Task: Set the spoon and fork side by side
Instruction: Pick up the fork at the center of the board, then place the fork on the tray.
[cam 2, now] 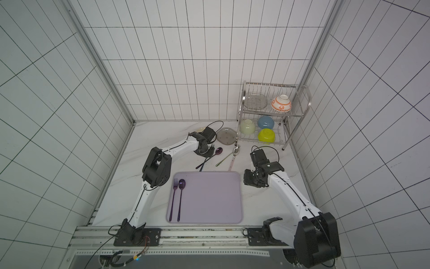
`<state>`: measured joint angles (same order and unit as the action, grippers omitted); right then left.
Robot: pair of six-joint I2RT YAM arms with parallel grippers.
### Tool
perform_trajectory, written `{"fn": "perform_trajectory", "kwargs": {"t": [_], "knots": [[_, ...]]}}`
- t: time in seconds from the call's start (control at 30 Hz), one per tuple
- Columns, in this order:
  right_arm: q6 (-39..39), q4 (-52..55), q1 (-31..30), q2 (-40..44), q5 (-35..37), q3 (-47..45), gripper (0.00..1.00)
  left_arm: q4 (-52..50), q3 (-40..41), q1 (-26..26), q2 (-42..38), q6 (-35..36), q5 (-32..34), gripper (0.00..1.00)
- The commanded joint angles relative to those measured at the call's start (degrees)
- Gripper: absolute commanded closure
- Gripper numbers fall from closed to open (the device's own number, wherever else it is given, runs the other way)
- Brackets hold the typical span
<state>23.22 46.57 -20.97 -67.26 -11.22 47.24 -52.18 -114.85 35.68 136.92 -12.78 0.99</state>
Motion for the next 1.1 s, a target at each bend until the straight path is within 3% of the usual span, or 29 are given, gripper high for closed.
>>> {"fn": "perform_trajectory", "kwargs": {"t": [0.0,0.5,0.7,0.87,1.07], "knots": [[0.6,0.7,0.1,0.3,0.7,-0.8,0.63,0.7,1.3,-0.7,0.7,-1.0,-0.9,1.0],[0.1,-0.1,0.1,0.0,-0.2,-1.1,0.63,-0.1,0.8,-4.7,-15.9,-9.4,2.8,1.0],[-0.5,-0.1,0.2,0.6,-0.5,-1.8,0.63,-0.5,15.6,-1.1,-30.2,-18.8,5.9,1.0],[-0.8,-0.2,0.1,1.5,-0.9,-2.6,0.63,-0.1,33.1,8.6,-41.7,-28.0,10.2,1.0],[-1.2,-0.2,0.1,1.7,-1.6,-3.5,0.63,2.8,49.9,18.4,-47.2,-40.6,12.7,1.0]]}}
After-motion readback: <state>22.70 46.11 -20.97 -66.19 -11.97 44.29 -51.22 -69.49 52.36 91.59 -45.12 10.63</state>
